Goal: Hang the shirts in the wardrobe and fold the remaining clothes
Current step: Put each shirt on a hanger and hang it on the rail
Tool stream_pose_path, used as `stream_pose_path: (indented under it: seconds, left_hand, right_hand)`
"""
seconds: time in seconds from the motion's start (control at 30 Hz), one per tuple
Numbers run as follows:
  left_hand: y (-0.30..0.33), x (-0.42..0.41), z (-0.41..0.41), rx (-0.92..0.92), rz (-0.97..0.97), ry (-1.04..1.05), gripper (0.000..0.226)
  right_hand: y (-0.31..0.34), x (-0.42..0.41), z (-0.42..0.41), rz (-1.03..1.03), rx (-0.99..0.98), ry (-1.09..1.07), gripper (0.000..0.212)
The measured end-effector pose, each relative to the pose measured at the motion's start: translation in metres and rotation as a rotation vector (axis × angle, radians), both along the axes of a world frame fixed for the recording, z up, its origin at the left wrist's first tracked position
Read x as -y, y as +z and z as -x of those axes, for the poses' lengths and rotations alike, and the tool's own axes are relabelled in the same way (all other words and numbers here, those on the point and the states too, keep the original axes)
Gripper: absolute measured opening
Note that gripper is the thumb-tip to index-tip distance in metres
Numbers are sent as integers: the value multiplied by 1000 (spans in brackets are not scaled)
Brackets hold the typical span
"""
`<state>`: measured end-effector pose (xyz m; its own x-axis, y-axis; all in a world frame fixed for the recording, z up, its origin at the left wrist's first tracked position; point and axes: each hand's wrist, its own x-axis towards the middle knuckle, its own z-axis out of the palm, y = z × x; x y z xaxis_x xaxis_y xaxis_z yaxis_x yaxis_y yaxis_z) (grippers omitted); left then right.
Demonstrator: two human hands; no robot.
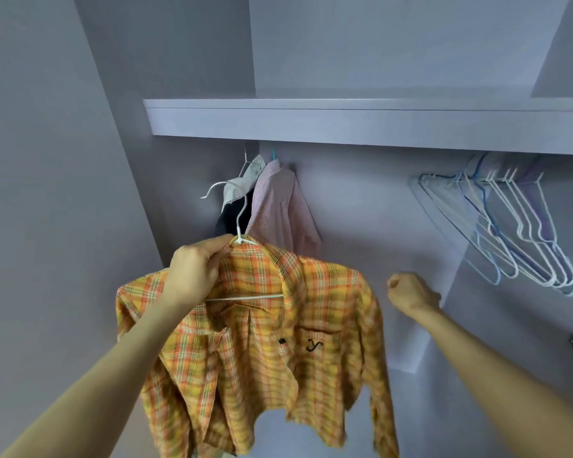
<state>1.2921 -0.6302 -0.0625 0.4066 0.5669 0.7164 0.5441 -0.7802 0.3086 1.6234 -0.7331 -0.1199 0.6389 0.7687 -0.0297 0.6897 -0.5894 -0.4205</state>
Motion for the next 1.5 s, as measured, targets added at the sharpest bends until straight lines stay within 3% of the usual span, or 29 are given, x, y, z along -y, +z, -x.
stream_pose_path:
  seconds: [0.1, 0.13, 0.2, 0.27, 0.33, 0.5, 0.63, 0.73, 0.87, 1.0, 1.17, 1.33, 1.5]
  left_hand:
    - [-4, 2, -11, -40, 20, -68, 26]
    - [-6, 2, -16, -40, 39, -92, 27]
    - [-8, 2, -27, -15, 90, -128, 27]
    - [-11, 3, -39, 15, 142, -174, 26]
    - [-15, 5, -55, 43, 231, -210, 23]
    - [-31, 6, -101, 16, 638, -339, 24]
    - [-50, 8, -138, -71, 733, -309, 22]
    - [-53, 6, -159, -239, 660, -246, 25]
    - [-42, -3, -171, -255, 604, -247, 47]
    - [-21, -26, -152, -229, 491, -27, 47]
    - [-7, -65, -117, -324, 462, 203, 54]
    - [-27, -100, -103, -336, 521, 175, 61]
    - [-41, -119, -104, -253, 335, 195, 53]
  right_hand:
    - [2, 3, 8, -451, 3, 247, 25]
    - [7, 5, 16, -498, -30, 400, 27]
    - [12, 9, 33, -386, 6, 652, 37]
    - [12, 13, 43, -284, 137, 737, 36]
    - [15, 18, 41, -305, 154, 725, 18]
    - [36, 41, 21, -230, -104, 616, 35]
    - [53, 59, 6, -36, -188, 563, 37]
    - [56, 63, -1, -26, -110, 469, 40]
    - [48, 61, -4, -62, 151, 278, 40]
    - [39, 50, 2, -169, 377, 120, 32]
    - [37, 6, 20, -339, 368, 80, 25]
    - [19, -56, 47, -406, 402, 30, 28]
    - [14, -108, 63, -506, 453, -42, 30]
